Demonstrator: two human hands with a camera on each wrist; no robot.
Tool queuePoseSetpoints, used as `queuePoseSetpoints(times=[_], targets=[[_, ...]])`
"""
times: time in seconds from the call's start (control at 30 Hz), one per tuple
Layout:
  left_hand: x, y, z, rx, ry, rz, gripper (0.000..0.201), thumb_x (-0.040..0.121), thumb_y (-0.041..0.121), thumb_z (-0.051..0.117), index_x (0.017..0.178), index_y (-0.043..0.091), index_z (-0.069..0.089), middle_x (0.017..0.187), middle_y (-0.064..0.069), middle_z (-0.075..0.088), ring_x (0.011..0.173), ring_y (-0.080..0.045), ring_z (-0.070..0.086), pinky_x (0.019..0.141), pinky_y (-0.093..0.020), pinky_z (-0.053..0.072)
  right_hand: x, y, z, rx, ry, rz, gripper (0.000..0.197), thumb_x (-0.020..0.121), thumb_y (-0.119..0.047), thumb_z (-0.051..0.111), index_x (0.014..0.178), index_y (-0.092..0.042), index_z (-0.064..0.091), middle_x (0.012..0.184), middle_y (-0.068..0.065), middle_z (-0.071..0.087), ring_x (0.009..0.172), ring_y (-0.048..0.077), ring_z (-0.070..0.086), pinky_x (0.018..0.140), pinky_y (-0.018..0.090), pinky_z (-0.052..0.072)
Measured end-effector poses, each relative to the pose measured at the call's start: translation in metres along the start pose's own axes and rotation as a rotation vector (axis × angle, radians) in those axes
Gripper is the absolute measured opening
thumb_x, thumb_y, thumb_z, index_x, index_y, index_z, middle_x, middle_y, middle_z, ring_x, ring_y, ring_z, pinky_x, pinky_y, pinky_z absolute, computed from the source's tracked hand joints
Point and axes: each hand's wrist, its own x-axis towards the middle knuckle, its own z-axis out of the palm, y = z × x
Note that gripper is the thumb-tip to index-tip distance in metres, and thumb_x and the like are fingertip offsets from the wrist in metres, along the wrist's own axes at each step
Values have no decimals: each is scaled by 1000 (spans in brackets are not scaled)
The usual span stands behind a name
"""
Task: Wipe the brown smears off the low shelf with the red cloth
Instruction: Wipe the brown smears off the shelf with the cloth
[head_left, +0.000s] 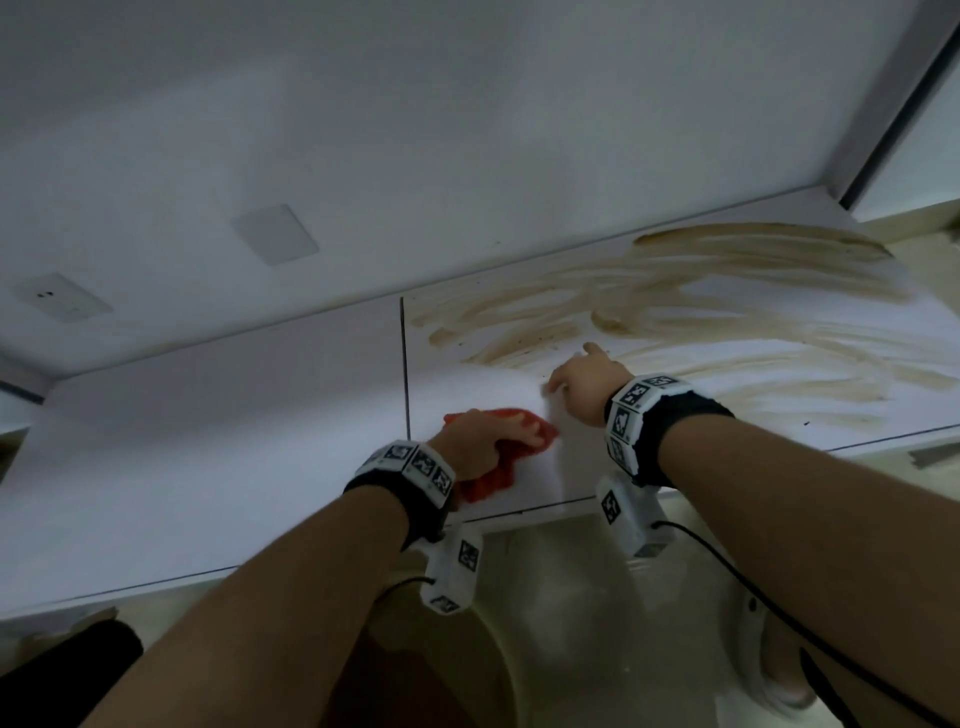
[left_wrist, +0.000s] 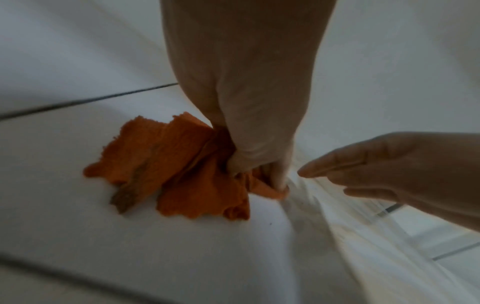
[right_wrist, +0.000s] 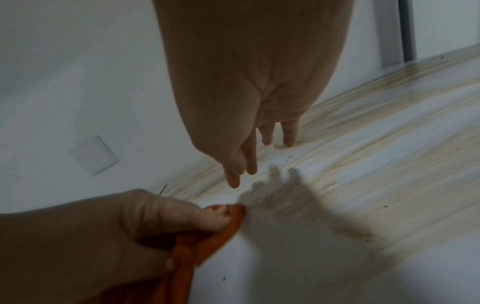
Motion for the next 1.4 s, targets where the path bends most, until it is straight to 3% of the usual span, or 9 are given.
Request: queuePoseSetpoints(times=[0.13, 0.2, 0.27, 0.33, 0.67, 0.77, 0.87, 1.03, 1.4], targets=[[-14, -41, -22, 7, -66, 23, 28, 94, 21, 54, 121, 25, 62, 78, 13, 65, 53, -3, 60, 44, -18, 49, 2, -8, 7, -12, -17, -16, 54, 87, -2, 41, 131, -30, 55, 148, 8, 38, 144, 26, 17, 113, 43, 31], [-13, -58, -41, 170, 39, -1, 32, 94, 23, 55, 125, 28, 60, 106, 0, 66, 75, -14, 66, 69, -28, 58, -2, -8, 12, -8, -27, -10, 52, 88, -4, 42, 131, -31, 55, 151, 10, 31, 143, 28, 21, 113, 43, 31], [-3, -66, -54, 433, 138, -26, 39, 95, 20, 52, 133, 29, 53, 132, -11, 56, 107, -25, 61, 98, -32, 48, -7, -5, 16, 1, -27, -3, 52, 88, -4, 42, 132, -31, 55, 155, 16, 19, 144, 30, 20, 115, 43, 29], [8, -58, -53, 650, 170, 18, 49, 96, 12, 44, 141, 34, 42, 143, -10, 46, 125, -28, 50, 107, -30, 36, -11, -1, 18, 12, -18, 1, 51, 89, -5, 42, 132, -30, 54, 157, 19, 11, 147, 28, 14, 116, 41, 25], [19, -16, 9, 752, -54, 252, 55, 95, 4, 39, 137, 38, 45, 142, -5, 45, 124, -27, 49, 106, -37, 40, -20, 6, 13, -11, 4, 36, 53, 88, -2, 42, 135, -26, 52, 155, 15, 23, 148, 27, 4, 115, 44, 26], [-2, -30, 5, 467, -210, 190, 40, 94, 16, 51, 126, 39, 58, 132, 9, 57, 118, -15, 56, 105, -38, 41, -24, 2, 12, -19, -9, 40, 54, 88, 0, 41, 135, -24, 52, 153, 14, 28, 148, 26, 0, 115, 45, 26], [-23, -48, -15, 263, -178, 139, 31, 94, 20, 55, 122, 30, 64, 114, 16, 64, 99, -1, 60, 99, -33, 44, -27, 0, 15, -7, -16, 42, 55, 87, 2, 41, 134, -25, 53, 156, 15, 19, 148, 27, 1, 116, 44, 25], [-13, -66, -42, 689, 94, 76, 46, 98, 8, 42, 135, 34, 49, 138, -10, 49, 124, -27, 50, 107, -29, 34, -36, 3, 17, -20, -24, 30, 52, 90, 0, 41, 134, -23, 52, 157, 16, 18, 148, 25, -1, 116, 43, 23], [2, -2, 16, 781, -103, 204, 63, 89, -4, 37, 137, 36, 47, 148, -3, 39, 131, -26, 40, 109, -36, 33, -47, 0, 6, -29, 4, 21, 51, 90, -1, 41, 135, -23, 52, 154, 14, 25, 148, 26, -1, 116, 43, 24]])
